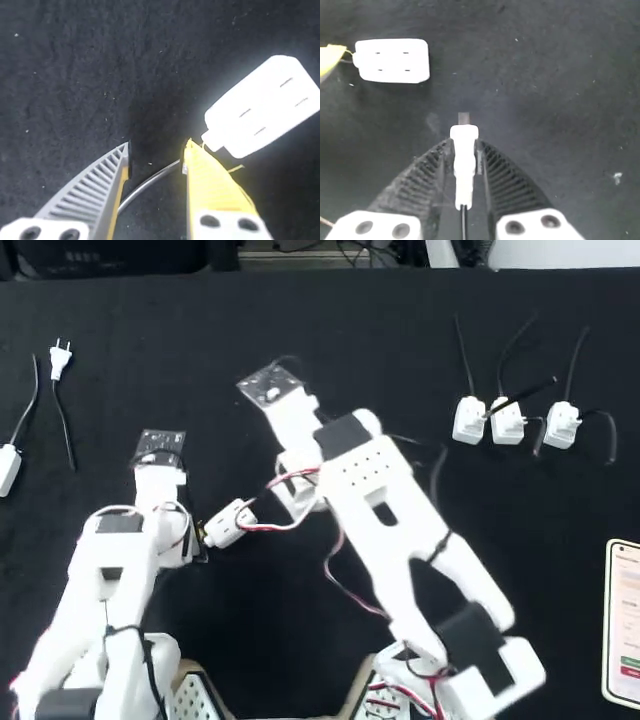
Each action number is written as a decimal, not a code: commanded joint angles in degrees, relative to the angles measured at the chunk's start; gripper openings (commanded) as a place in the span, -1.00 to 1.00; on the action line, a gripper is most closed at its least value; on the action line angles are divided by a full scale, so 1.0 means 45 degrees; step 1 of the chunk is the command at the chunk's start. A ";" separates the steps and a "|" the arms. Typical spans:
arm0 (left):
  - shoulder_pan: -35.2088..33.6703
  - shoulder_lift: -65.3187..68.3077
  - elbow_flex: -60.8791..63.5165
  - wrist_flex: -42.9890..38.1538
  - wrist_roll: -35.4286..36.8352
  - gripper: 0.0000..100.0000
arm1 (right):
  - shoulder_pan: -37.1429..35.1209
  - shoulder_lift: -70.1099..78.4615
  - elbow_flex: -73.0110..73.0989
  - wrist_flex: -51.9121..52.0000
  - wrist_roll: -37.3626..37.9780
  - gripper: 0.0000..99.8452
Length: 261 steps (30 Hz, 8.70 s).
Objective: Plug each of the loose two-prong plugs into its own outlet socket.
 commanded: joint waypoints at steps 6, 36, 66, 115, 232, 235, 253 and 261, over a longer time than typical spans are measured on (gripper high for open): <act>0.2178 0.1133 -0.2042 0.0020 0.0684 -0.64 | 0.1250 -0.1377 0.0733 -0.0586 0.0098 -0.98; -0.2256 -0.4747 0.1143 0.0996 -0.1387 -0.64 | 0.0234 -0.1299 0.0088 0.0137 0.0098 -0.98; -0.2061 -1.0491 0.4405 0.1250 -0.0527 -0.64 | -0.0899 0.7043 -0.7492 0.3516 -0.0918 -0.98; -0.2159 -1.0491 0.4405 0.1250 -0.0527 -0.64 | -0.1035 0.9114 -1.0657 0.5197 -0.0371 -0.98; -0.2178 -1.0510 0.4347 0.1231 -0.0527 -0.64 | 0.0274 0.8176 -0.9074 0.5177 0.0879 -0.98; -0.2178 -1.0510 0.4347 0.1231 -0.0527 -0.64 | 0.0117 0.8176 -0.9524 0.5177 0.0879 -0.98; -0.2198 -1.0510 0.4347 0.1250 -0.0527 -0.64 | -0.1035 1.0129 -1.1360 0.5177 0.1485 -0.98; -0.2198 -1.0510 0.4347 0.1250 -0.0527 -0.64 | -0.1094 0.7707 -0.8957 0.5177 0.1328 -0.98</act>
